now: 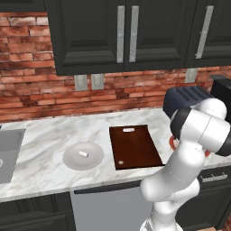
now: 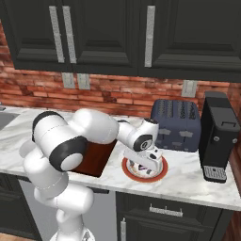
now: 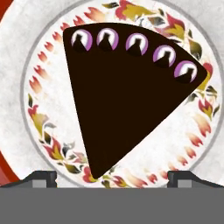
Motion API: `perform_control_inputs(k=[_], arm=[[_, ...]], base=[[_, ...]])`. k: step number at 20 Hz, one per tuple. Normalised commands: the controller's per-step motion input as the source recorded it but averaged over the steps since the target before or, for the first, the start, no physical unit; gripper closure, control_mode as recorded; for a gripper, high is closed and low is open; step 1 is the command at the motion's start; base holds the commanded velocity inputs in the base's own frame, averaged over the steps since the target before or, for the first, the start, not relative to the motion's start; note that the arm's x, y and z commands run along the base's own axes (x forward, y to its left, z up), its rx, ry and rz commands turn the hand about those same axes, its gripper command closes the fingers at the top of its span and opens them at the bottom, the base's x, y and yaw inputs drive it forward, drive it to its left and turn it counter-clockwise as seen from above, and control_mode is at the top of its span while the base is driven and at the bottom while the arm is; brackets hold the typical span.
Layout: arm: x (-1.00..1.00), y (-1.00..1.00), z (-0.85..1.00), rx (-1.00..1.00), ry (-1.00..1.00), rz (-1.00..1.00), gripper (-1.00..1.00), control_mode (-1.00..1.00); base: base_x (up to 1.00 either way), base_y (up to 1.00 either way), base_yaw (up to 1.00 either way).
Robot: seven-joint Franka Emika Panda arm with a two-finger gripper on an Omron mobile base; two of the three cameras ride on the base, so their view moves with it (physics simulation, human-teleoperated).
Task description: Move the dessert items from the plates to the tray.
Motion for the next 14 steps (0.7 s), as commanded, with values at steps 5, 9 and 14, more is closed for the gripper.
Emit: perform_control_inputs(k=[5, 9, 14], arm=[[0.13, 0.00, -0.05, -0.05, 0.00, -0.07, -1.00, -1.00], [0.12, 0.00, -0.02, -0.02, 0.00, -0.05, -1.00, -1.00], [0.17, 0.00, -0.02, -0.01, 0.00, -0.04, -1.00, -1.00]], base=[[0.00, 0.00, 0.00], [0.00, 0.00, 0.00], [0.00, 0.00, 0.00]])
